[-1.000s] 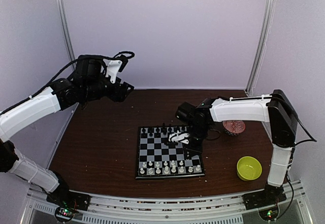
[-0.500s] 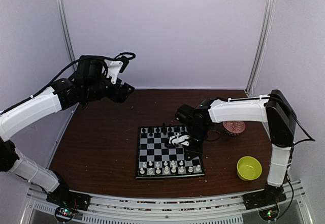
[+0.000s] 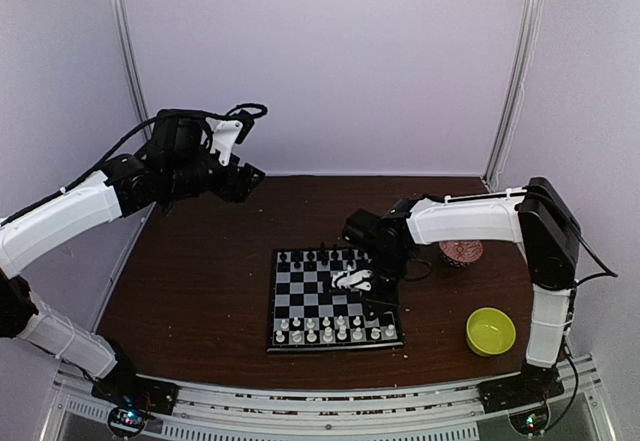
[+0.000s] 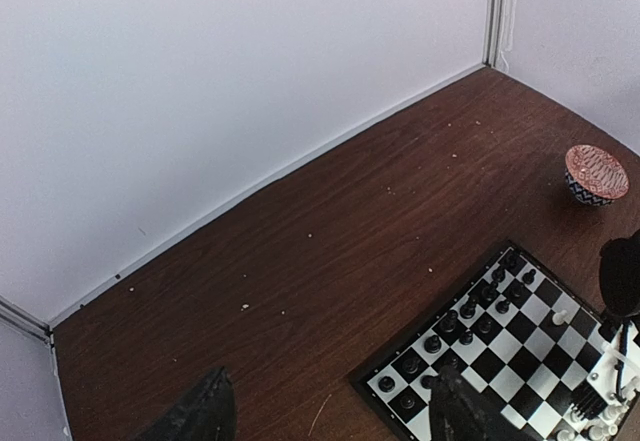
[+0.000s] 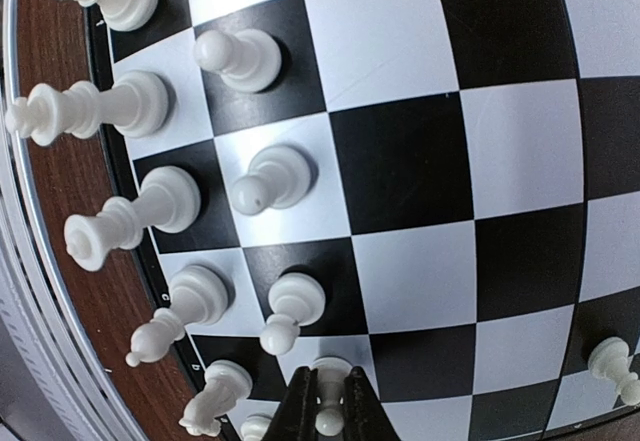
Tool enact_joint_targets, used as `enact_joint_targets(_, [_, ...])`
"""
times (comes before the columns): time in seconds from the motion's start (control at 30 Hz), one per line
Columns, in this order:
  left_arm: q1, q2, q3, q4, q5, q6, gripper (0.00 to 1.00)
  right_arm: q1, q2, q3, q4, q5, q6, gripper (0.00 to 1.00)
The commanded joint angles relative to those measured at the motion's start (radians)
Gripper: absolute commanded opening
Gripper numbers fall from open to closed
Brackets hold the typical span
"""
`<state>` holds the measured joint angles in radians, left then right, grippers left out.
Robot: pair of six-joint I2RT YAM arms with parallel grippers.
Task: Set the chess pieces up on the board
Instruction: Place the pawn at g2.
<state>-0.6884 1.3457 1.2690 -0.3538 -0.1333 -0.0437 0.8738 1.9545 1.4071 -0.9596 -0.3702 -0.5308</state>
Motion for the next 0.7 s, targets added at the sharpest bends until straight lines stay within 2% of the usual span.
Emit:
enact_joint_targets(0.0, [0.0, 0.006, 0.015, 0.019, 0.014, 0.012, 0.68, 0.01, 0.015, -0.003, -0.022, -0.007, -0.016, 0.07])
enact_joint_targets(0.3, [0.0, 0.008, 0.015, 0.018, 0.016, 0.014, 0.68, 0.014, 0.017, -0.004, -0.023, 0.0, -0.017, 0.08])
enact_joint_targets(0.67, [0.0, 0.012, 0.015, 0.018, 0.014, 0.013, 0.68, 0.01, -0.026, 0.02, -0.026, -0.005, 0.008, 0.23])
